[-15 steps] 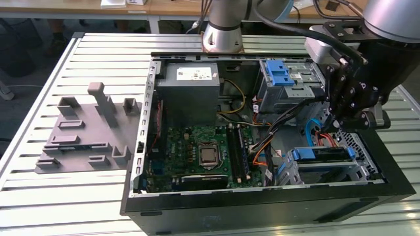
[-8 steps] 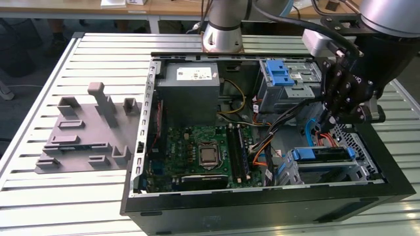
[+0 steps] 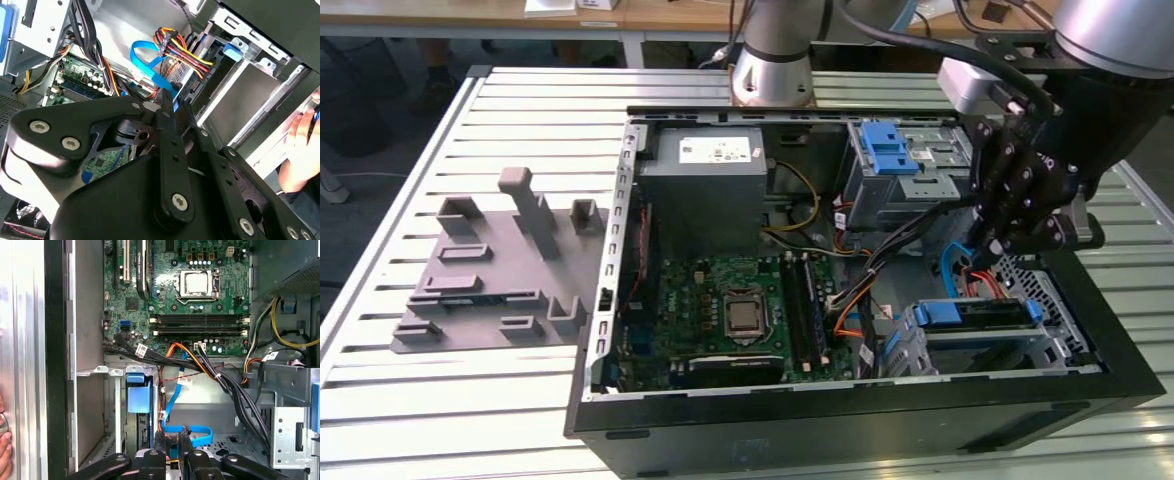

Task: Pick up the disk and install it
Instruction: 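Insert the second disk wire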

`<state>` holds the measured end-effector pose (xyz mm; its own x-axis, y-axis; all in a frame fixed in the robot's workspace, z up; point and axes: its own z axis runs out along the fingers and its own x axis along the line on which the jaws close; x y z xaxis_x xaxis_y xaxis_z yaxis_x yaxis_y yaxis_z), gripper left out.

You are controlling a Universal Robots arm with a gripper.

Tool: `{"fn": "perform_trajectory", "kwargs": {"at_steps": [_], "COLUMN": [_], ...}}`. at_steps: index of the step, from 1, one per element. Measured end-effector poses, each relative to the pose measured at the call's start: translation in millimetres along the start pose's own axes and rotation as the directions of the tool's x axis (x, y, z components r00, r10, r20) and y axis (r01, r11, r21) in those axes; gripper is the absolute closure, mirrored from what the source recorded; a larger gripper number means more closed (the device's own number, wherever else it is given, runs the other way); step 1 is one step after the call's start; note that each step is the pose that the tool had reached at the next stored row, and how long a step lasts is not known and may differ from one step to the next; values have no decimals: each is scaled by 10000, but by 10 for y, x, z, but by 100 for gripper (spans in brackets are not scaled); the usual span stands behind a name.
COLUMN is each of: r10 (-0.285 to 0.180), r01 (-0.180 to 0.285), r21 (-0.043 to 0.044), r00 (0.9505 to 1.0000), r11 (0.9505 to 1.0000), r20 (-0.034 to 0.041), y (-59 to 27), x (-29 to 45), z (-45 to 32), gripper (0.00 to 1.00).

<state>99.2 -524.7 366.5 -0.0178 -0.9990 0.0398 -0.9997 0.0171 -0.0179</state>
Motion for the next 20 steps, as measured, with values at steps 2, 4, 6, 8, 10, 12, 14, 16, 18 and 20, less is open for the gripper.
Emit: {"fn": "perform_trajectory", "kwargs": {"at_steps": [2,4,6,8,10,12,14,16,18,20], "r10": [-3,-5,-7,-9,-8,-9,-9,-7,-8,-8], "r01": [3,5,7,8,8,9,9,7,8,8], "r21": [-71,-125,-169,-197,-200,-200,-200,-200,-200,-200], "r00": [10000,10000,10000,10000,10000,10000,10000,10000,10000,10000], "r11": [10000,9999,9999,9998,9998,9998,9998,9998,9998,9998], "r20": [-1,-1,-3,-4,-6,-3,-3,0,-3,-5], "y": [-8,-12,-16,-20,-25,-35,-42,-43,-44,-44], "x": [-2,-4,-6,-7,-8,-11,-13,-13,-13,-13], "z": [15,31,43,54,56,60,63,72,76,76], "gripper": [75,75,75,75,75,75,75,75,75,83]}}
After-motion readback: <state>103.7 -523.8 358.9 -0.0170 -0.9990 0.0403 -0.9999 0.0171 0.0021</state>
